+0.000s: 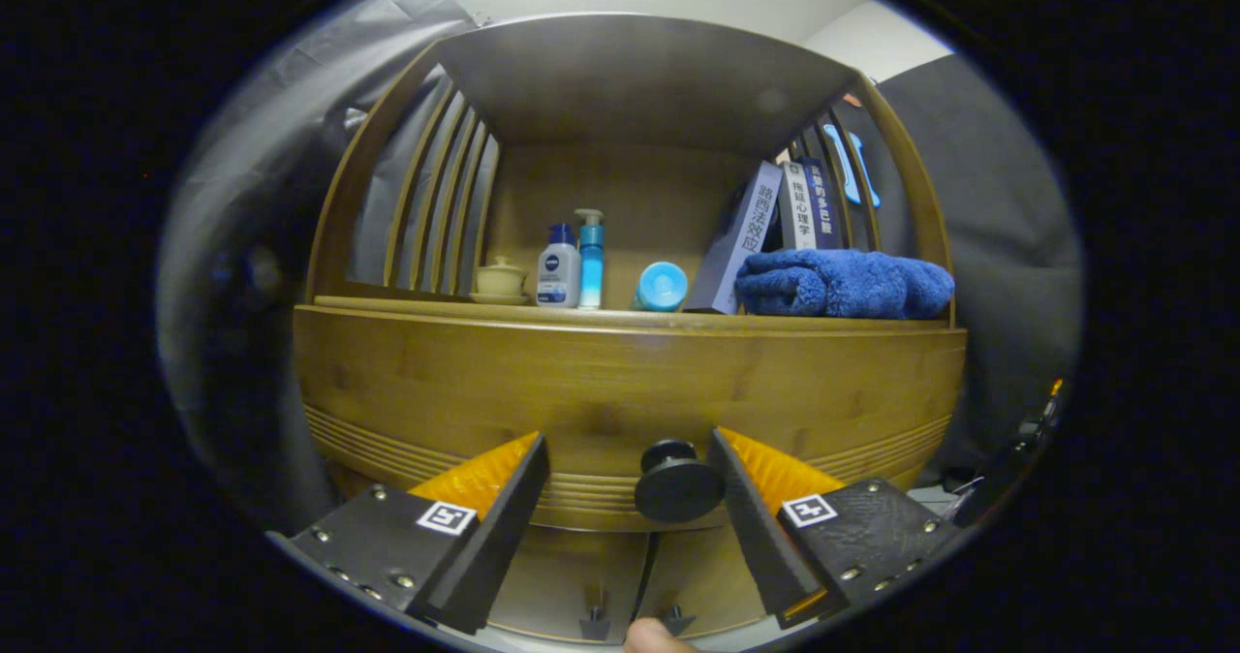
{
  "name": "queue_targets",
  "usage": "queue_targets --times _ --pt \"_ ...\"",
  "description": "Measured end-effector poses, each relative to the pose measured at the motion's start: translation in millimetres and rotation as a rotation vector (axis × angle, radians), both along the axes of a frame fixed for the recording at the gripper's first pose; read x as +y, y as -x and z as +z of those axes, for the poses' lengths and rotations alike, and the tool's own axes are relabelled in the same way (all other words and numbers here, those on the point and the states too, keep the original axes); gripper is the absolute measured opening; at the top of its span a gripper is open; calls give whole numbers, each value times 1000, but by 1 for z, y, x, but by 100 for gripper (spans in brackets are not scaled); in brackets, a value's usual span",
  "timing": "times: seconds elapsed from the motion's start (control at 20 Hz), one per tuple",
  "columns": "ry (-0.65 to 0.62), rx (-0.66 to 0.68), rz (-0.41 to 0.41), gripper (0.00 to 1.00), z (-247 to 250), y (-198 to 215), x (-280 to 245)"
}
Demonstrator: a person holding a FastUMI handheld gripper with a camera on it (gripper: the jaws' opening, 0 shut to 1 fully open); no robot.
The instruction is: Pull open the drawer, take out the items inside it, and place them on the countertop above the cabinet.
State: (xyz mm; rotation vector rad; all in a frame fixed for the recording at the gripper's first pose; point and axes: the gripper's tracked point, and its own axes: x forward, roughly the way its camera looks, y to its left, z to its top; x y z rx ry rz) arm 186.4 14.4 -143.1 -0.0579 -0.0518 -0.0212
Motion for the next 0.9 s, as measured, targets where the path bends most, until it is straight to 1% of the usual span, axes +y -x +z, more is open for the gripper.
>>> queue_targets --times 0.2,0.3,0.4,0.5,0.55,0.7,0.8,0.9 --pt "107 107 -25 99 -26 3 -4" --pt "81 107 -28 99 -23 18 -1" --pt "22 116 -16 99 -17 36 0" --pt "-34 130 30 99 -9 55 7" --pt "-47 137 37 99 -5 66 6" --pt "-15 116 52 99 14 99 2" --pt "8 90 17 99 30 122 -17" --pt "-22 138 -70 98 34 144 -38"
